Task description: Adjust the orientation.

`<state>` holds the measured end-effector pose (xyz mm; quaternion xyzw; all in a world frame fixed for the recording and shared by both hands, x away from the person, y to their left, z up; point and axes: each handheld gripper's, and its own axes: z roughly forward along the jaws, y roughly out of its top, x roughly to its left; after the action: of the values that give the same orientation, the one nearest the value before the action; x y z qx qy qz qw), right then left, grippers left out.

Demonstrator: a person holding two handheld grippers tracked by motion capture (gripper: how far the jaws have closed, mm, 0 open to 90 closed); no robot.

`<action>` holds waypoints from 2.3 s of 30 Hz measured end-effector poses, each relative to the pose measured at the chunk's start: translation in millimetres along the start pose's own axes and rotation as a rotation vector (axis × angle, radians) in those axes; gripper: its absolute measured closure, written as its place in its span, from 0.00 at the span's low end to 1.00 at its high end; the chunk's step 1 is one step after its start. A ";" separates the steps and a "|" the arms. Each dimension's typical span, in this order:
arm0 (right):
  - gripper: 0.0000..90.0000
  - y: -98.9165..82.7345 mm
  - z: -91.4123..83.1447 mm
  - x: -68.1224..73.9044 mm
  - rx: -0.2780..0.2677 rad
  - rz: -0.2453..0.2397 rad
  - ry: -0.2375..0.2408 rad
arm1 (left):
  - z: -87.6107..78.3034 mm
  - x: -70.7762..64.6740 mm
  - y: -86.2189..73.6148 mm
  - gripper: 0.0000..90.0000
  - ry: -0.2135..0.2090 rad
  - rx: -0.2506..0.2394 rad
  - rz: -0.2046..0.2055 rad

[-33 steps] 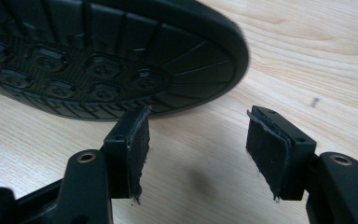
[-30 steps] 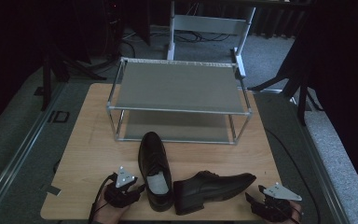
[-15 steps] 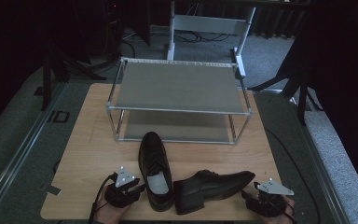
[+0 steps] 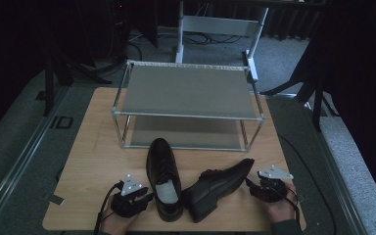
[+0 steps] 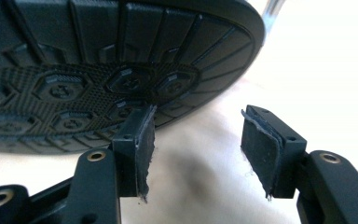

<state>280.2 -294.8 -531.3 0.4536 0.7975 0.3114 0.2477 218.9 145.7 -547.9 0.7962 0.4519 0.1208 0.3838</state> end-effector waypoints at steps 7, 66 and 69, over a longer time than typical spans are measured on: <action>0.52 27.5 28.2 -1.7 -0.003 -0.034 -0.050 | 5.1 -3.0 2.7 0.76 -0.016 -0.007 0.001; 0.60 -15.0 -43.5 -19.1 -0.028 0.118 0.076 | 7.5 0.5 4.9 0.63 -0.017 0.000 0.009; 0.62 -13.8 -47.7 -11.6 -0.038 0.096 0.052 | 7.7 0.5 5.1 0.64 -0.020 0.000 0.012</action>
<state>245.4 -323.4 -507.3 0.4783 0.7749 0.3496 0.2201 226.5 140.7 -549.4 0.8001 0.4434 0.1152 0.3873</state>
